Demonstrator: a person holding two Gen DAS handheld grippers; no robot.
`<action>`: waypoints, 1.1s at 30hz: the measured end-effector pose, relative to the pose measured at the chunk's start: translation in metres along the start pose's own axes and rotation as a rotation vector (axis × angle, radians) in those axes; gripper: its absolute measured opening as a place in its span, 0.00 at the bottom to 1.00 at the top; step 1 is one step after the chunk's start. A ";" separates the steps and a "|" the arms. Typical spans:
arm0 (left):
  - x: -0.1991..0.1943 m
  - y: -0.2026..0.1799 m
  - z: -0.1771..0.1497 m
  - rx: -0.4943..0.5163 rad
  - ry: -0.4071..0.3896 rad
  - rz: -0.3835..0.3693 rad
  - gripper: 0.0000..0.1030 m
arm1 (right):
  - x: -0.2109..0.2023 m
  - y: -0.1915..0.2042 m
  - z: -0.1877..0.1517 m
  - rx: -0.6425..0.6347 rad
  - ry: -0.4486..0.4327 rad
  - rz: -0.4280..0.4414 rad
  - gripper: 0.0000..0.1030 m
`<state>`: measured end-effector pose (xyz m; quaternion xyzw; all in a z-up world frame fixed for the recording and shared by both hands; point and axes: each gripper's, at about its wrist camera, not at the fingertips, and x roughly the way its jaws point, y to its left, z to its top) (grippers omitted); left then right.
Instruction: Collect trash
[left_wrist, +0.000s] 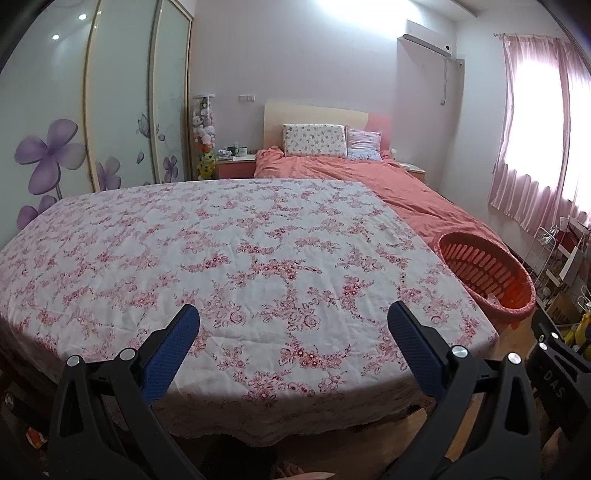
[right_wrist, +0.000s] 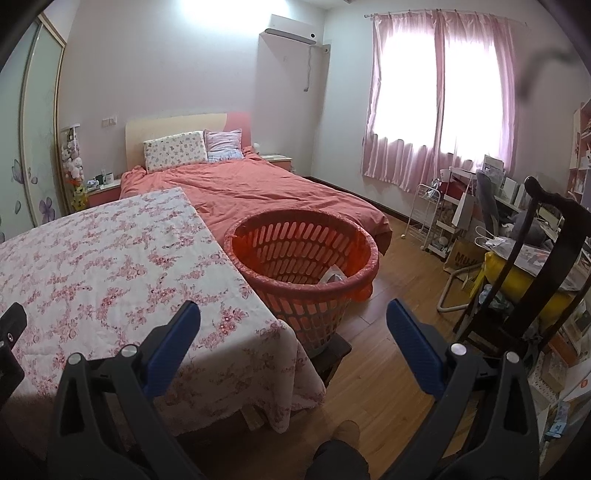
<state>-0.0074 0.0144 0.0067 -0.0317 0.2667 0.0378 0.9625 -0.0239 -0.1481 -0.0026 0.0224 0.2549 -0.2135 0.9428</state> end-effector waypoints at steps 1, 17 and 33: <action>0.000 -0.001 0.001 0.000 0.000 0.000 0.97 | 0.000 0.000 0.001 0.002 -0.001 0.003 0.96; 0.007 -0.008 0.001 0.011 0.022 -0.016 0.97 | 0.009 0.005 0.003 0.002 0.022 0.022 0.96; 0.006 -0.009 0.001 0.010 0.025 -0.018 0.97 | 0.009 0.005 0.003 0.005 0.023 0.022 0.96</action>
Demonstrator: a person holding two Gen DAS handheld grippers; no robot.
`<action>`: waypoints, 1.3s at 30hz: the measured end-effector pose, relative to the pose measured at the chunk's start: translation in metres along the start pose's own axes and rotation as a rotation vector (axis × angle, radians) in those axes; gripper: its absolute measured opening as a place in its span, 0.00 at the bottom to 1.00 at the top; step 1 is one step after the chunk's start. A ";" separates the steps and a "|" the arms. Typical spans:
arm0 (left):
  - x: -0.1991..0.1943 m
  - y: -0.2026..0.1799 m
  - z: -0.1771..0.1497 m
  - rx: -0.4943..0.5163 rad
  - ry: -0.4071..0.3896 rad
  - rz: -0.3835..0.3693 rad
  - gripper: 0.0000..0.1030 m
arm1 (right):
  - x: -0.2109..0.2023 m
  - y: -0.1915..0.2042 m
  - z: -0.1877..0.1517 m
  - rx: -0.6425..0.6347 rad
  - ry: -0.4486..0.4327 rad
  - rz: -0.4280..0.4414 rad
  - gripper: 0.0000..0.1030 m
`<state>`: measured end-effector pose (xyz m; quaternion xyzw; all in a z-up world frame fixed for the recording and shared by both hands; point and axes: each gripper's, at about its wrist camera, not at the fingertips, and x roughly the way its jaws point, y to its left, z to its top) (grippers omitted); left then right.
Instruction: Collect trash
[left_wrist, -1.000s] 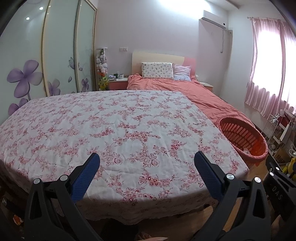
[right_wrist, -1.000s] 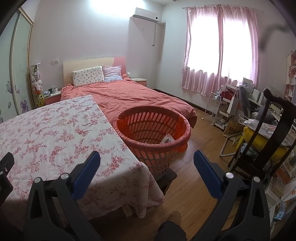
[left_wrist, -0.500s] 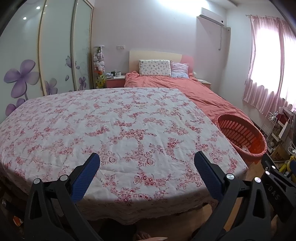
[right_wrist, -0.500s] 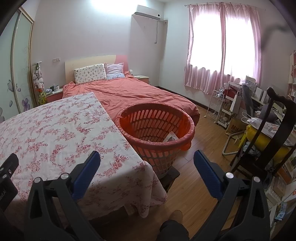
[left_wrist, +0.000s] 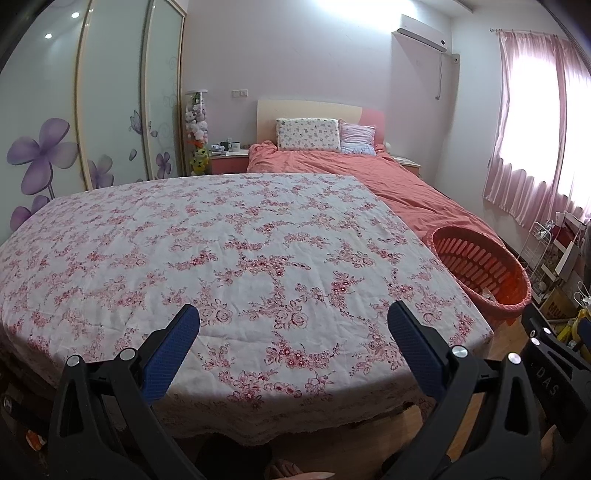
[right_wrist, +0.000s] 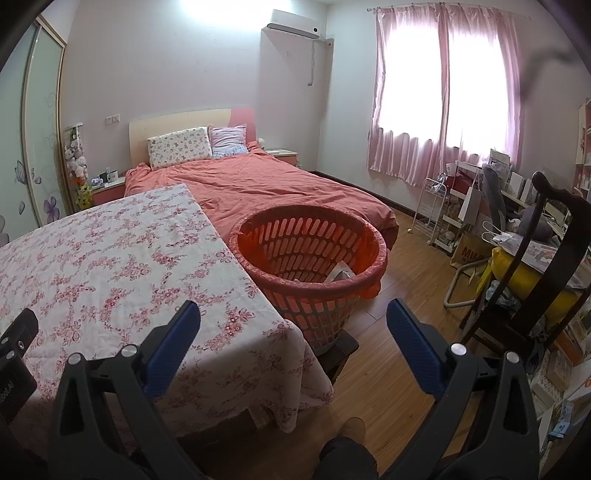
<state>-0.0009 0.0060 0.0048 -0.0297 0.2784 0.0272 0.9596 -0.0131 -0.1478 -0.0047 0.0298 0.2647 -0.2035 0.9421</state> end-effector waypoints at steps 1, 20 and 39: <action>0.000 -0.001 0.000 0.000 0.001 0.000 0.97 | 0.000 0.000 0.000 0.000 0.000 0.000 0.96; 0.001 -0.001 -0.003 -0.005 0.012 -0.005 0.97 | 0.000 -0.002 0.000 0.001 0.000 0.000 0.96; 0.001 -0.001 -0.003 -0.005 0.012 -0.004 0.97 | 0.000 -0.002 0.000 0.003 0.002 0.001 0.96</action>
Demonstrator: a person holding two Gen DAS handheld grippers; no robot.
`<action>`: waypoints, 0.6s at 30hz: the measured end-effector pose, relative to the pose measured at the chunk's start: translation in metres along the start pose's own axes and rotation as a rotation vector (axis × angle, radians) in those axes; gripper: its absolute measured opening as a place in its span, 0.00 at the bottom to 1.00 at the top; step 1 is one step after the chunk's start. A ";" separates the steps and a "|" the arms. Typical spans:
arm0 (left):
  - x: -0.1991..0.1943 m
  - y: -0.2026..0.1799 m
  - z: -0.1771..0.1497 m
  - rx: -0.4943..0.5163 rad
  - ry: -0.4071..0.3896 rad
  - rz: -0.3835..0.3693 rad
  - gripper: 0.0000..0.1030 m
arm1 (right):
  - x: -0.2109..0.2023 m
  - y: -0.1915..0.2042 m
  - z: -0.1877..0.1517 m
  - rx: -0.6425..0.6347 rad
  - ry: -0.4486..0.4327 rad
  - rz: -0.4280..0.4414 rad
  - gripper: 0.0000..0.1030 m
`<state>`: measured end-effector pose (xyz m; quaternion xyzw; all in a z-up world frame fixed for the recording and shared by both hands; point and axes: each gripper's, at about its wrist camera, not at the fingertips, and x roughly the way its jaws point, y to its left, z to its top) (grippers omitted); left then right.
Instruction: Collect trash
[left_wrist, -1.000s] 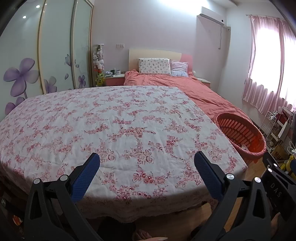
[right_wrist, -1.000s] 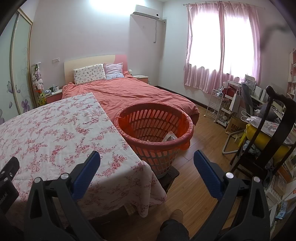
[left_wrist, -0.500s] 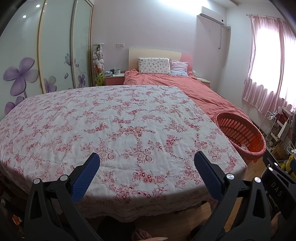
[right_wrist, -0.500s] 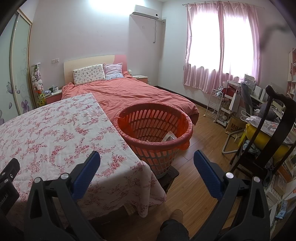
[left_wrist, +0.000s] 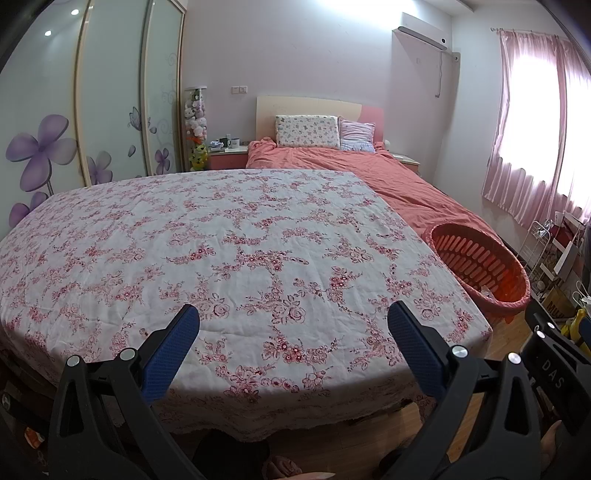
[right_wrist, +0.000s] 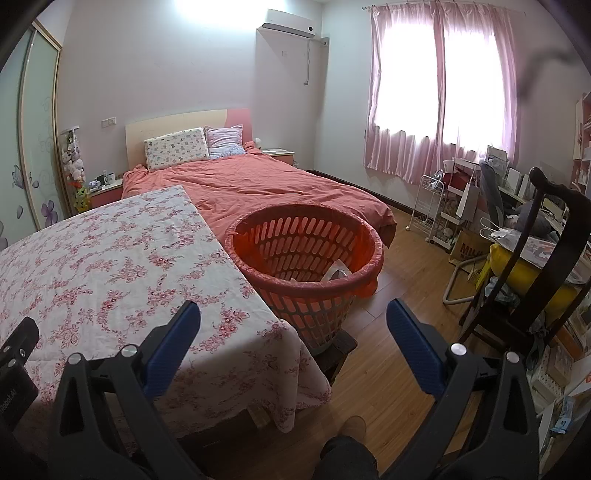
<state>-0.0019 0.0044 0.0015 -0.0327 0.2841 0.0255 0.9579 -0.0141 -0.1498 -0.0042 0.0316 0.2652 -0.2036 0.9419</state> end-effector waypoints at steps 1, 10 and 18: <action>0.000 0.000 0.000 0.000 0.000 -0.001 0.97 | 0.000 0.000 0.000 0.000 0.000 0.000 0.96; 0.000 0.000 0.000 -0.001 0.000 -0.001 0.97 | 0.000 -0.001 0.000 0.001 0.000 0.000 0.96; 0.000 0.000 0.000 -0.001 0.000 0.000 0.97 | 0.000 -0.001 0.000 0.001 0.000 0.000 0.96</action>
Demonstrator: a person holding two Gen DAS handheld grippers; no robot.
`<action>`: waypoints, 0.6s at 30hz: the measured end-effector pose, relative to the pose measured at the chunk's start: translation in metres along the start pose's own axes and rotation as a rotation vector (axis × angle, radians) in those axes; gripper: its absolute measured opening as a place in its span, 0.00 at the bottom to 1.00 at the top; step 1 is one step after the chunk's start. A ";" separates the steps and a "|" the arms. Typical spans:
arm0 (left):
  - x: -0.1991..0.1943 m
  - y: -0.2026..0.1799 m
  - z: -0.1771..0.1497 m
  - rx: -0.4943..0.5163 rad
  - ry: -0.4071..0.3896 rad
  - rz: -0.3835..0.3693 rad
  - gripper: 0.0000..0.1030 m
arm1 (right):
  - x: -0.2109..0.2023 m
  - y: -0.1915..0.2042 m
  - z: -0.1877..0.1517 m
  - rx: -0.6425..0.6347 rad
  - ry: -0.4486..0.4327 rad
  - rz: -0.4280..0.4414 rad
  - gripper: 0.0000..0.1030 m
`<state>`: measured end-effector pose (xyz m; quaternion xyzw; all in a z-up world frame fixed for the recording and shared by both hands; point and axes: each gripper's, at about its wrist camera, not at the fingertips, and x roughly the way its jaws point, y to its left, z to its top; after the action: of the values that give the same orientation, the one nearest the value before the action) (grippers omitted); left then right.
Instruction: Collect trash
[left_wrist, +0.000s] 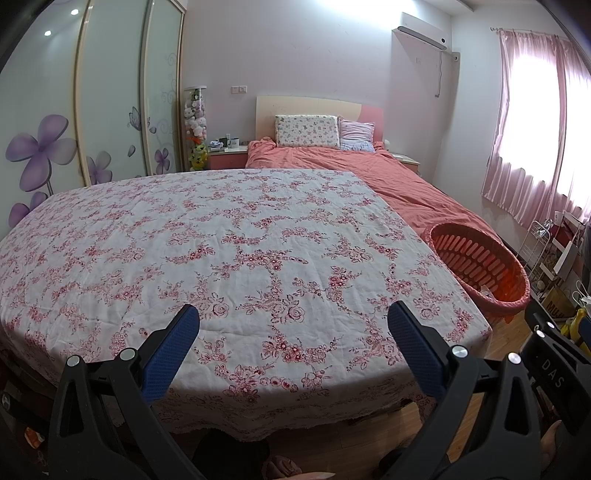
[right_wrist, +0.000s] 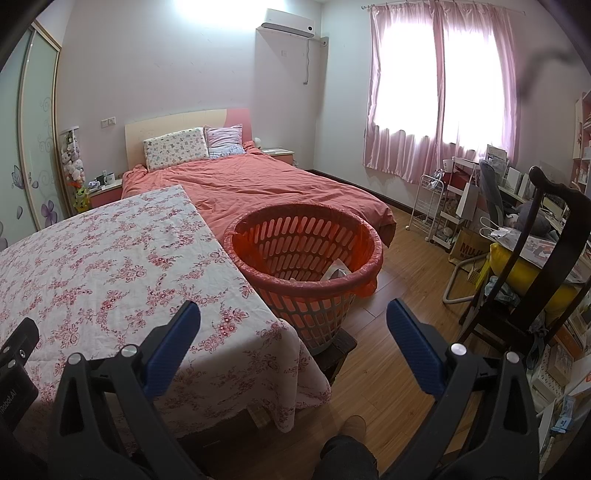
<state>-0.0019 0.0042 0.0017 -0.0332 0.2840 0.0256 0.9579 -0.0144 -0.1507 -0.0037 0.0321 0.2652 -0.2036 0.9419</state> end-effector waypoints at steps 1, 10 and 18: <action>0.000 0.000 0.000 0.000 0.000 0.000 0.97 | 0.000 0.001 0.000 0.000 0.000 0.000 0.96; 0.000 0.000 0.000 0.000 0.001 0.000 0.97 | 0.000 0.000 0.000 0.001 0.001 0.001 0.96; 0.000 0.000 0.000 0.002 0.002 -0.001 0.97 | 0.000 -0.001 0.001 0.002 0.002 0.000 0.96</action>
<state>-0.0017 0.0038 0.0015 -0.0322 0.2851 0.0250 0.9576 -0.0145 -0.1516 -0.0032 0.0330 0.2658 -0.2036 0.9417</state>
